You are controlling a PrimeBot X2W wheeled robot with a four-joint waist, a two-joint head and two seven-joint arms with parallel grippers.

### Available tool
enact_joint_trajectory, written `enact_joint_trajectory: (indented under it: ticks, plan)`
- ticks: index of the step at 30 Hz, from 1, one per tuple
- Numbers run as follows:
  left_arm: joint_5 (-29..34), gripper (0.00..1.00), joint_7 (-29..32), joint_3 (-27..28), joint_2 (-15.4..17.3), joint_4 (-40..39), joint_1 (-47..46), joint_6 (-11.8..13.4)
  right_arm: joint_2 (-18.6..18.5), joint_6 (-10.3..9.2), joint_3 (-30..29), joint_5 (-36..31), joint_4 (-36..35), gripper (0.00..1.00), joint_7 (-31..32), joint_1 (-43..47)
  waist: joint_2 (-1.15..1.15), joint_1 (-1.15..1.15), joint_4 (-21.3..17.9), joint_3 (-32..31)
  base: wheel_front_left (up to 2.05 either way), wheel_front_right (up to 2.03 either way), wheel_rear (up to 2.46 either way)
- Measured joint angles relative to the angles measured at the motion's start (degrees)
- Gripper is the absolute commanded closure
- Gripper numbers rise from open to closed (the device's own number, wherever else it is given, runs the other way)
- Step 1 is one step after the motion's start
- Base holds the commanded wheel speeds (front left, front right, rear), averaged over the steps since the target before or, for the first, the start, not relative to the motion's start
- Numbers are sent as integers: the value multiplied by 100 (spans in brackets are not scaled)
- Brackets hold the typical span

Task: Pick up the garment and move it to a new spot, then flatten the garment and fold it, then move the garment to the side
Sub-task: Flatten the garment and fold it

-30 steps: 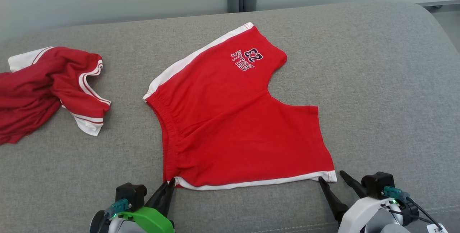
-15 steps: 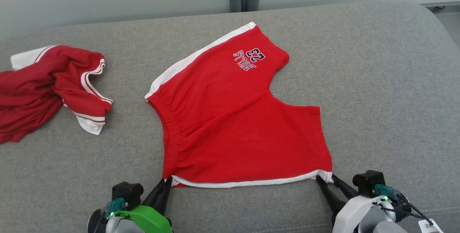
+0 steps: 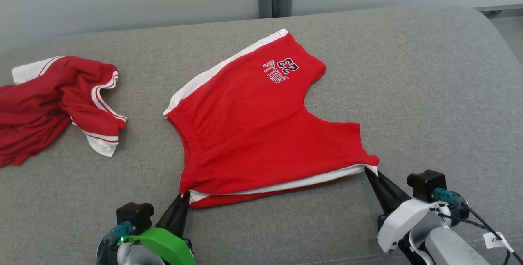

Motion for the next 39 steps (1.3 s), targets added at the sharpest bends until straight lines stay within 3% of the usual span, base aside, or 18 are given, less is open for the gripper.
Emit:
enact_joint_trajectory:
  ticks: [18, 30, 39]
  plan:
    - [-207, 100, -121, 412, -51, -882, 302, -16, -290, -18, -341, -196, -1558, 100, -67, 298, 0, 0, -10, -532, 0, 0, 0]
    - [-203, 100, -151, 587, 141, -1819, 820, 64, -804, -208, -243, -492, -2669, 100, -3, 1186, 0, 0, -53, -695, 0, 0, 0]
    - [-204, 100, -34, 250, 93, -1968, 994, 74, -932, -227, -320, -265, -2774, 100, 364, 1342, 0, 0, 60, -710, 0, 0, 0]
